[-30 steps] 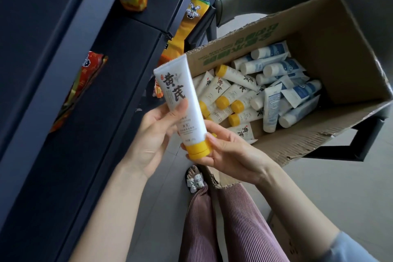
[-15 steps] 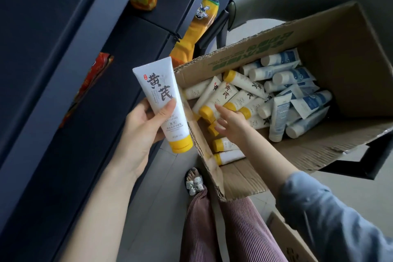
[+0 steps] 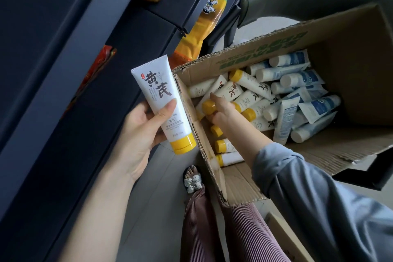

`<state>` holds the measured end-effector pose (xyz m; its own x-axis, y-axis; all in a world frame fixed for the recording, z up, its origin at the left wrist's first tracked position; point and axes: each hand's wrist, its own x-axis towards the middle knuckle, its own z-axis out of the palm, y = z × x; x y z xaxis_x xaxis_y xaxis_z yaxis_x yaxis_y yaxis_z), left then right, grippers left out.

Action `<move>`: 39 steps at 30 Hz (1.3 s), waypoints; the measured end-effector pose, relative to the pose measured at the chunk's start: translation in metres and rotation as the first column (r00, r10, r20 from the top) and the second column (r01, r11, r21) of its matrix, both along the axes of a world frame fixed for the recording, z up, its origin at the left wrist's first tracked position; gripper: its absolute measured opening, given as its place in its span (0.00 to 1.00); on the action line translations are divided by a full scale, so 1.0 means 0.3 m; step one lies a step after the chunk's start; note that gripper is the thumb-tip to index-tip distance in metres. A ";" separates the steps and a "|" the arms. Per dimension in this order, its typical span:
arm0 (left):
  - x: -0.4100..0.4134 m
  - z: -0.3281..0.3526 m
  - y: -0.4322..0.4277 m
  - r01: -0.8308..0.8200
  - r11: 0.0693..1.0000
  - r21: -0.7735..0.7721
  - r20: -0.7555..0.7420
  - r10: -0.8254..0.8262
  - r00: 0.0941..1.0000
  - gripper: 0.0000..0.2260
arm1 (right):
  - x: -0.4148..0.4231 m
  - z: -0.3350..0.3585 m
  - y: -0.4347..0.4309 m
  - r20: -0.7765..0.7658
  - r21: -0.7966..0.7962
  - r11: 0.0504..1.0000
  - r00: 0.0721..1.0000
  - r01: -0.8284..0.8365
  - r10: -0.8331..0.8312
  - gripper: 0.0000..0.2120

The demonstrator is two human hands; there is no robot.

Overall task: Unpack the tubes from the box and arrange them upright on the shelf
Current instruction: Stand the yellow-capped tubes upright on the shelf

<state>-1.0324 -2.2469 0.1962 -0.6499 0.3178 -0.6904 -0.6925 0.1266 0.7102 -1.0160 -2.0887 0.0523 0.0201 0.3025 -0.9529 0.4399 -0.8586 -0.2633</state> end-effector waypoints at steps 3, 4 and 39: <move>0.001 0.007 -0.004 0.013 1.000 0.020 0.017 -0.013 1.000 0.17 | 0.036 0.026 0.017 -0.079 -0.088 0.996 0.997 -0.026 0.019 0.28; 0.003 0.010 -0.007 0.023 0.999 0.030 0.020 -0.024 1.000 0.18 | 0.054 0.037 0.022 -0.107 -0.121 0.992 0.994 -0.044 0.031 0.28; 0.249 0.852 -0.394 0.137 0.989 0.058 -0.609 -0.074 0.790 0.21 | 0.371 1.175 -0.206 -0.500 0.768 0.570 0.284 -0.290 0.818 0.17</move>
